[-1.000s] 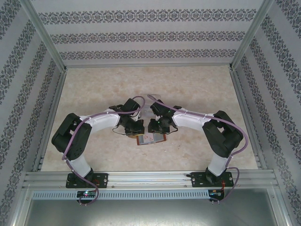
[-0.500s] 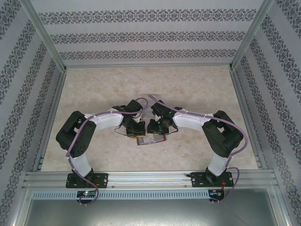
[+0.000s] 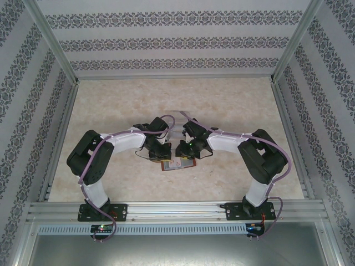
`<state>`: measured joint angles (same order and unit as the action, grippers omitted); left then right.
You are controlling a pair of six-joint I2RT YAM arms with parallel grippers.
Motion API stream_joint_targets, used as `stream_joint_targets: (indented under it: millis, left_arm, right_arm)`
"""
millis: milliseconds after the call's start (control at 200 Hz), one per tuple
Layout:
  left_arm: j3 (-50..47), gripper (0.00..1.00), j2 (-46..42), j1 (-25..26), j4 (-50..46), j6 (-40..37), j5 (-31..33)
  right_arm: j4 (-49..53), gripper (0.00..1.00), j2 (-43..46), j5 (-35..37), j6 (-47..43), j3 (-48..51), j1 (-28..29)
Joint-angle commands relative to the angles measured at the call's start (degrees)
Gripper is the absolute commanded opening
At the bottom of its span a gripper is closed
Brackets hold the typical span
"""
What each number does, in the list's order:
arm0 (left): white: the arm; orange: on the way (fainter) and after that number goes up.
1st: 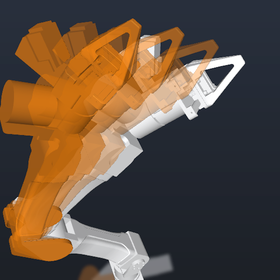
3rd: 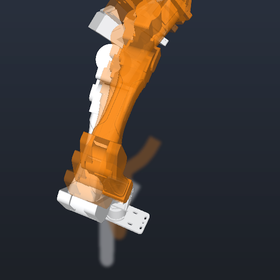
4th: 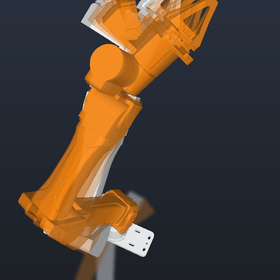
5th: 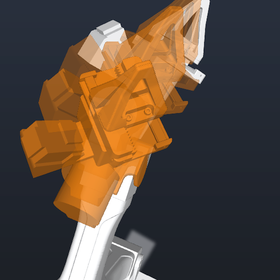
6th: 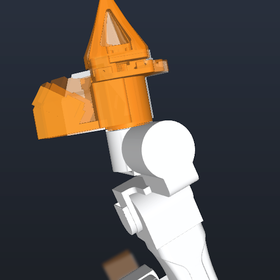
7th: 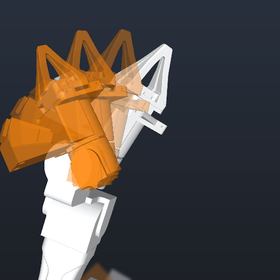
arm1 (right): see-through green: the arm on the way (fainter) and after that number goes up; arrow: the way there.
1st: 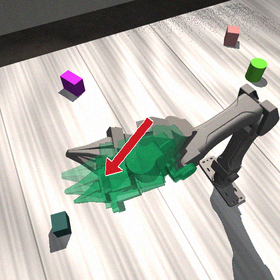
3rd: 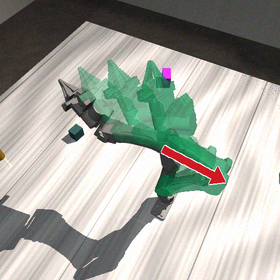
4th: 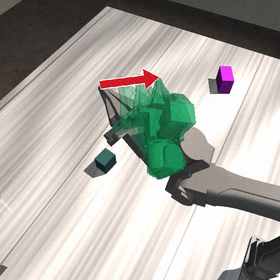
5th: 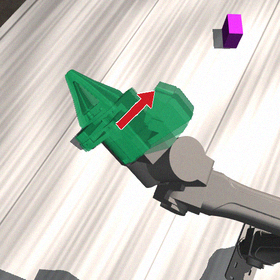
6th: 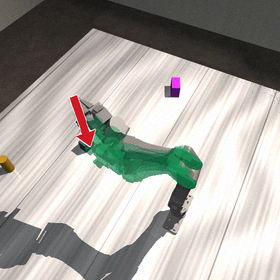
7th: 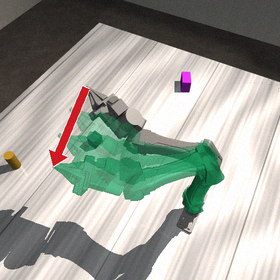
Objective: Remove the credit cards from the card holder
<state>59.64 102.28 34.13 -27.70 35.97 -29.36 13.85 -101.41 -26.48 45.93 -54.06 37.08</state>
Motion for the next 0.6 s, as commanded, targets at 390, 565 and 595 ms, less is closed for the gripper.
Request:
stream_joint_targets:
  millis: [390,565,595]
  left_arm:
    - [0.84,0.04,1.59,0.63,-4.11,-1.09,2.52]
    - [0.72,0.04,1.43,0.68,-4.16,-1.10,2.47]
    - [0.54,0.04,1.43,0.68,-4.11,-1.14,2.48]
  right_arm:
    - [-15.10,0.17,-0.27,-11.72,4.58,6.23,-3.16]
    - [-16.98,0.18,-1.73,-13.48,4.93,6.60,-3.33]
    - [-17.14,0.18,-1.77,-13.46,4.91,6.73,-3.33]
